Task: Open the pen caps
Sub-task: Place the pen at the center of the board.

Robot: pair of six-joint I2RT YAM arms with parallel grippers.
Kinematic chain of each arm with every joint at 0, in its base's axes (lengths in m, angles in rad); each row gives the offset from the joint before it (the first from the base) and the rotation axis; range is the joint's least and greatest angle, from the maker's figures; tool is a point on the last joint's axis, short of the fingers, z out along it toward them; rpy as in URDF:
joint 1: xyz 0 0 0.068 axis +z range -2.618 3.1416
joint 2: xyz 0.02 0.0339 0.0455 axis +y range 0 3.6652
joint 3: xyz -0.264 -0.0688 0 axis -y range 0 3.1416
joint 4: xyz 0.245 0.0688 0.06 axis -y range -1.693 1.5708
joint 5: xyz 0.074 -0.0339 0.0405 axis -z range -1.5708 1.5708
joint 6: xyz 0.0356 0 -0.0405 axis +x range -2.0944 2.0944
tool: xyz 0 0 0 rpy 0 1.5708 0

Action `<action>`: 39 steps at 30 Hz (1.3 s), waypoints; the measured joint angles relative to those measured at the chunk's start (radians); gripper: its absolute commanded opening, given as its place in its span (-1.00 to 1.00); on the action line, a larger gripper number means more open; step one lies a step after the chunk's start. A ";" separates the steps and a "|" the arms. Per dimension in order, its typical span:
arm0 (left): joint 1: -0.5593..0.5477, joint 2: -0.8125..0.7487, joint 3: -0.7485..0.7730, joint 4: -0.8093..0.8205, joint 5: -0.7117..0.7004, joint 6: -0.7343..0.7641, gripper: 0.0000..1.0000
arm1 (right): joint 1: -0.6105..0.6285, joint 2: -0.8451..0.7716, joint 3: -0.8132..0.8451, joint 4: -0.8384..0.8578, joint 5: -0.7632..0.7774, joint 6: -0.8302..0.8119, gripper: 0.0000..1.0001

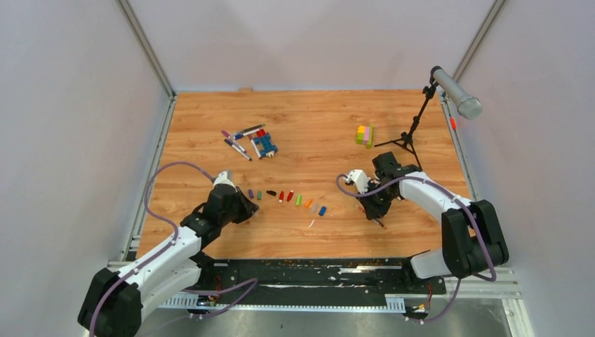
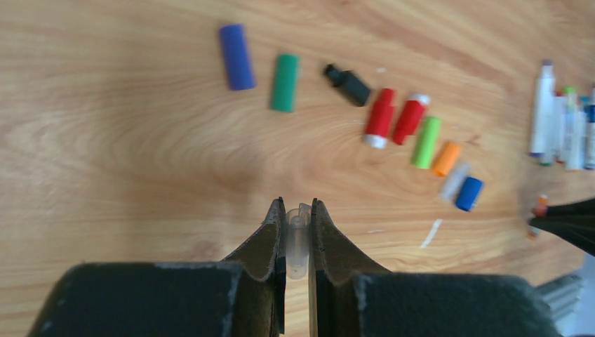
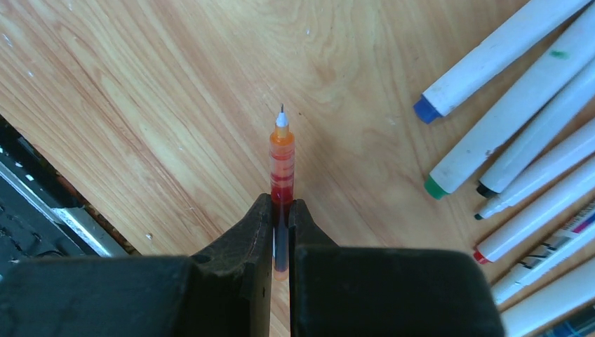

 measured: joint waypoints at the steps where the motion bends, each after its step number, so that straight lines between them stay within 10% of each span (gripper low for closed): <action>1: 0.000 0.022 0.000 -0.022 -0.016 -0.007 -1.00 | 0.000 0.014 0.000 -0.006 0.005 0.000 -0.88; 11: 0.000 0.185 0.081 -0.190 -0.113 -0.035 -0.98 | 0.001 0.101 0.026 -0.047 0.037 0.020 -0.62; 39: 0.000 0.114 0.207 -0.365 -0.201 0.007 0.34 | 0.009 0.067 0.052 -0.087 0.033 0.053 -0.22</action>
